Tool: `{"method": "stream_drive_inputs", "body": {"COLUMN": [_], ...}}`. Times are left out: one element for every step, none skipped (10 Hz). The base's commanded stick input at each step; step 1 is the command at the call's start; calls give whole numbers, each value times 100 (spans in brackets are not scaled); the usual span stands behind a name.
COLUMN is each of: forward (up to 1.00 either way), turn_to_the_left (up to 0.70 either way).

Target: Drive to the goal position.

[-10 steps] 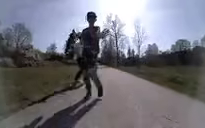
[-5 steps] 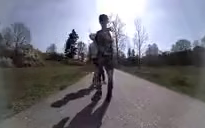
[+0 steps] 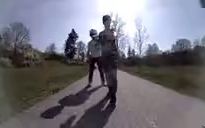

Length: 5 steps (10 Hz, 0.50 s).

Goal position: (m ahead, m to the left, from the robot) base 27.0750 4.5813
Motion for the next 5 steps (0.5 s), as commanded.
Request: {"method": "stream_drive_inputs", "body": {"forward": [85,85,85,85,85], "turn_to_the_left": [34,34,34,34,0]}}
